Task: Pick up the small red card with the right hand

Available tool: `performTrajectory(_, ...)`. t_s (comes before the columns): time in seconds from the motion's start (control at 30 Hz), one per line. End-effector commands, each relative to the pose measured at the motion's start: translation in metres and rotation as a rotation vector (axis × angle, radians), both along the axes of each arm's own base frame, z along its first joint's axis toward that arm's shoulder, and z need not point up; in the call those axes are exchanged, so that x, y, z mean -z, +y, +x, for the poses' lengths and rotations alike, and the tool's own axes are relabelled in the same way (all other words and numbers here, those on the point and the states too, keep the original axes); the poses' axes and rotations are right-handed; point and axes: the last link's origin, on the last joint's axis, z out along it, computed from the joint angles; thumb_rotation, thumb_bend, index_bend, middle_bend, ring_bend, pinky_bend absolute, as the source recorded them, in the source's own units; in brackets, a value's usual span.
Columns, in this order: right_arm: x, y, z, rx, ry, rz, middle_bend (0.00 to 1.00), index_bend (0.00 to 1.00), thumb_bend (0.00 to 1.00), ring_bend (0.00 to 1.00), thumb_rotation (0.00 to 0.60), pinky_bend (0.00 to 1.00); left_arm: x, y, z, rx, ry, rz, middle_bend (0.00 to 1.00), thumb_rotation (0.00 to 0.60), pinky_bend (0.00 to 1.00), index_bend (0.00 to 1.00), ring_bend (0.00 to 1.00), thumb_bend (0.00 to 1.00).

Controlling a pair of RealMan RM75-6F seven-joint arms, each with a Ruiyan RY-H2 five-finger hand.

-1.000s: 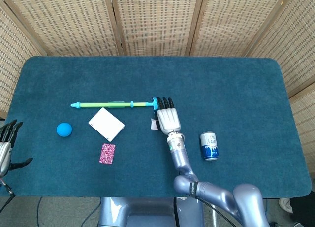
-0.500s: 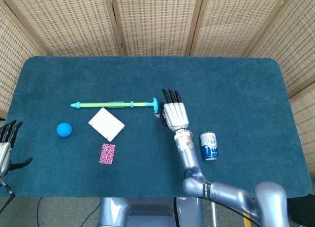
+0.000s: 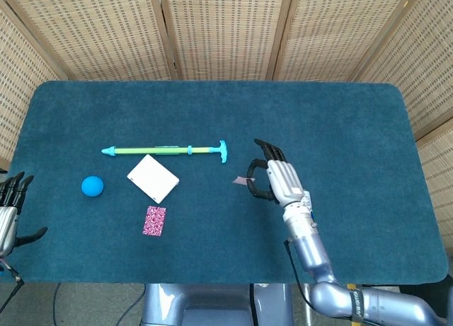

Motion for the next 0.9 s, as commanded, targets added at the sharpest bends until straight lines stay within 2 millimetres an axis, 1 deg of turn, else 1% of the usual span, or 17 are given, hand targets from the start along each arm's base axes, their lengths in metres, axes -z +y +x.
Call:
performTrajectory(0.03,-0.018,0.032,-0.017,0.011,-0.065,0.071,0.14,0.64,0.59,0.00,0.600,0.00,0.000,-0.002,0.002,0.008,0.008,0.009,0.00,0.600,0.05,0.00,0.00,0.14)
performTrajectory(0.2,-0.024,0.057,-0.026,-0.011,-0.077,0.111,0.14,0.65,0.59,0.00,0.600,0.00,0.000,-0.005,0.005,0.027,0.014,0.019,0.00,0.600,0.04,0.00,0.00,0.14)
performTrajectory(0.33,-0.024,0.069,-0.031,-0.025,-0.083,0.137,0.14,0.65,0.59,0.00,0.600,0.00,0.001,-0.006,0.006,0.031,0.017,0.016,0.00,0.600,0.04,0.00,0.00,0.15)
performTrajectory(0.47,-0.020,0.080,-0.038,-0.038,-0.048,0.185,0.14,0.65,0.59,0.00,0.600,0.00,0.003,-0.006,0.007,0.036,0.020,0.010,0.00,0.600,0.04,0.00,0.00,0.14)
performTrajectory(0.63,-0.015,0.092,-0.046,-0.029,-0.051,0.247,0.14,0.65,0.59,0.00,0.600,0.00,0.004,-0.006,0.007,0.037,0.024,0.004,0.00,0.600,0.04,0.00,0.00,0.15)
performTrajectory(0.8,-0.011,0.099,-0.061,-0.006,-0.049,0.290,0.14,0.66,0.59,0.00,0.600,0.00,0.005,-0.007,0.009,0.045,0.028,0.003,0.00,0.600,0.04,0.00,0.00,0.14)
performTrajectory(0.9,-0.012,0.101,-0.067,-0.002,-0.056,0.301,0.14,0.66,0.59,0.00,0.600,0.00,0.006,-0.008,0.010,0.047,0.031,0.001,0.00,0.600,0.04,0.00,0.00,0.14)
